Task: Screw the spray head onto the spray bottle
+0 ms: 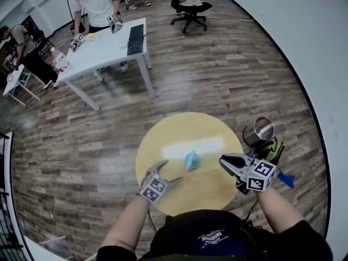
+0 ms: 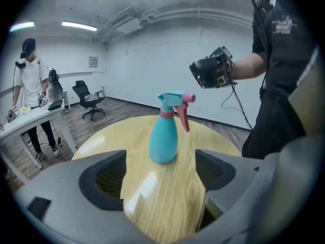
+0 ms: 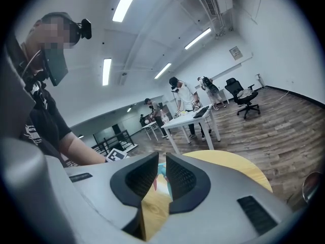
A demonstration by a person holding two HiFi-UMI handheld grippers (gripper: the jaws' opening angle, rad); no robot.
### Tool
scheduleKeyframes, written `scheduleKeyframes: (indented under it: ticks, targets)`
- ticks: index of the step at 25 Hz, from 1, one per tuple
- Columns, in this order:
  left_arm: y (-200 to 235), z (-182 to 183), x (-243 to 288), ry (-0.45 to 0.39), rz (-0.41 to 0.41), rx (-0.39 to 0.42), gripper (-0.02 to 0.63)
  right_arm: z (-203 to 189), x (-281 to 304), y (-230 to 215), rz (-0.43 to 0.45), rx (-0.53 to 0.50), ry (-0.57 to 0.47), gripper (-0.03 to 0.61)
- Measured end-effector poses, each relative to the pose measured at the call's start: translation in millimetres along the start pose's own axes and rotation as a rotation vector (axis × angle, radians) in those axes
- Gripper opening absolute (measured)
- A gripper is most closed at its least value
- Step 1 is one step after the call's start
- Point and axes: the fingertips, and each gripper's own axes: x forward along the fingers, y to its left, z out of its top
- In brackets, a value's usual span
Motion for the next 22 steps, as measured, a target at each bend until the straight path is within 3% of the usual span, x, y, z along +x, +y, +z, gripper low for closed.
scheduleKeyframes:
  ticks: [5,13,22]
  targets:
    - [0,-12,64,0.050,-0.029,0.077,0.477,-15,-4,-16,-0.037,0.010,0.007,0.071]
    - [13,-5,121,0.063,-0.011,0.094,0.480,-23,-21,-37,-0.085,0.034,0.011,0.071]
    - [8,-1,170,0.088,-0.032,0.220,0.480,-27,-47,-63,-0.118,0.052,0.027,0.071]
